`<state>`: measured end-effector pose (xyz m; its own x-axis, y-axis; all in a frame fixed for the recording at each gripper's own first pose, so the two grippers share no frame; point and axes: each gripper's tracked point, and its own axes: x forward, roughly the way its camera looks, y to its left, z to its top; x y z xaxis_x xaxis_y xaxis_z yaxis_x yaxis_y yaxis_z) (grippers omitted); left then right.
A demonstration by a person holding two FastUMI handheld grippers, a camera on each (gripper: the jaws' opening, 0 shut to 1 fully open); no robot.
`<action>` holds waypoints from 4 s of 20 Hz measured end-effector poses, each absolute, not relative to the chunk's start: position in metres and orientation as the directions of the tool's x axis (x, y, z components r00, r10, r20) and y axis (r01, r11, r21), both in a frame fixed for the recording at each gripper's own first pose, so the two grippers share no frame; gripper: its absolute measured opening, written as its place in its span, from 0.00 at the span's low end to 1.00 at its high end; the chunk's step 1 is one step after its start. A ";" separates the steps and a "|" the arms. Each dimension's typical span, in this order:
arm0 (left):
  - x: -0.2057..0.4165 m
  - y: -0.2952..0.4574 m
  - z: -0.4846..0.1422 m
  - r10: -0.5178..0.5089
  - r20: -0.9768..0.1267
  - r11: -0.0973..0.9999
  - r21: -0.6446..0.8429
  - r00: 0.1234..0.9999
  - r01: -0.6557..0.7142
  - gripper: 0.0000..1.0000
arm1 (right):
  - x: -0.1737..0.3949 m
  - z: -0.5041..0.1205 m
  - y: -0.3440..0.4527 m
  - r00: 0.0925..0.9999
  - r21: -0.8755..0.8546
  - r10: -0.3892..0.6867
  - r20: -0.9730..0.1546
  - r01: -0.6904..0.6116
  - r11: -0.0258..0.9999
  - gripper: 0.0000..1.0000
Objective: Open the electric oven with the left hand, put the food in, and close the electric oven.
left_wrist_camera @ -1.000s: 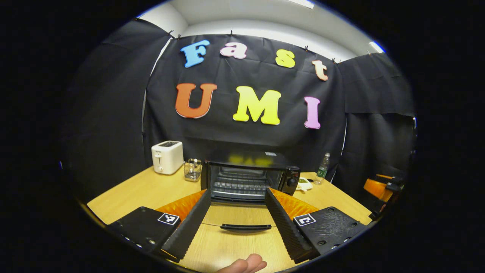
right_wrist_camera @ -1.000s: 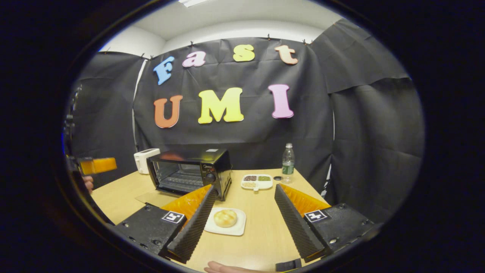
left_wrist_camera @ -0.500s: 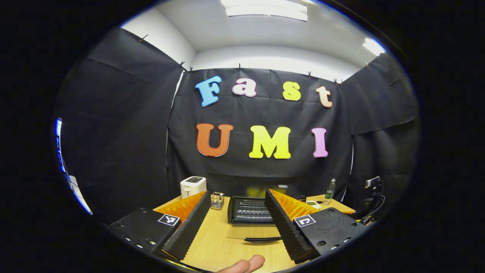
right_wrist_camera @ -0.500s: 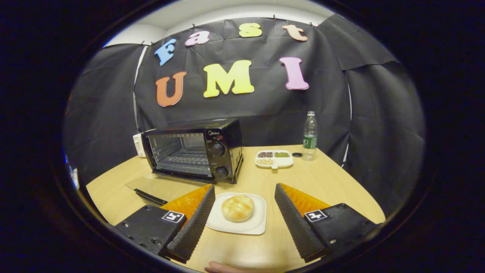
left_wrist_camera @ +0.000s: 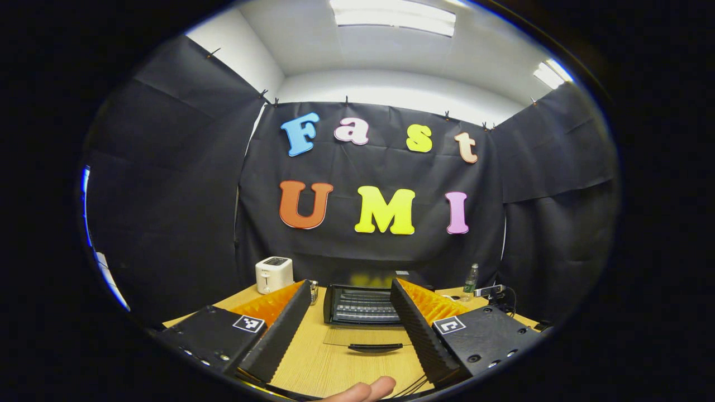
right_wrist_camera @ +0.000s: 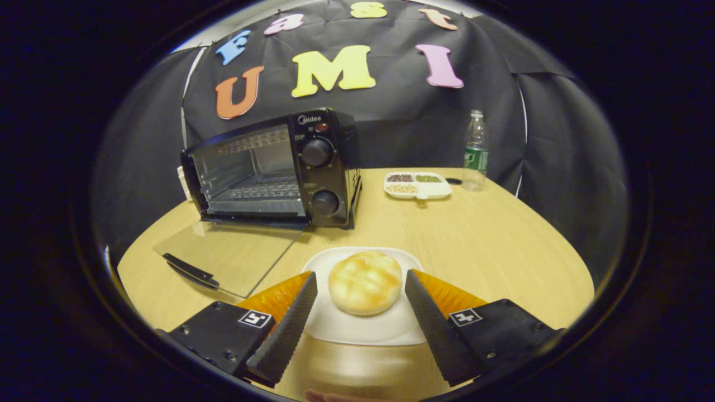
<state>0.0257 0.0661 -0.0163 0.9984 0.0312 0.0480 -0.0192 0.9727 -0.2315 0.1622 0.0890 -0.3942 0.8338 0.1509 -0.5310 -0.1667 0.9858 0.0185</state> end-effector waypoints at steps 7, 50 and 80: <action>0.035 0.060 -0.027 0.006 0.026 0.978 -0.208 1.000 0.000 0.82 | 0.176 -0.405 0.094 0.804 -0.033 0.088 -0.588 -0.133 0.991 0.97; 0.046 0.146 -0.112 0.135 -0.113 0.975 -0.162 0.984 -0.153 0.94 | 0.333 -0.319 0.332 0.941 0.541 0.231 -0.248 -0.063 0.839 0.82; 0.049 0.036 -0.066 -0.023 -0.073 0.972 -0.233 0.997 0.006 0.94 | 0.110 -0.126 0.170 0.964 0.151 0.252 0.088 -0.263 0.953 0.94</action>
<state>0.0494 0.0359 -0.0657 0.9970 -0.0234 -0.0732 0.0057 0.9725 -0.2330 0.1098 0.1696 -0.1262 0.9637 0.2520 0.0881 -0.2630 0.9529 0.1510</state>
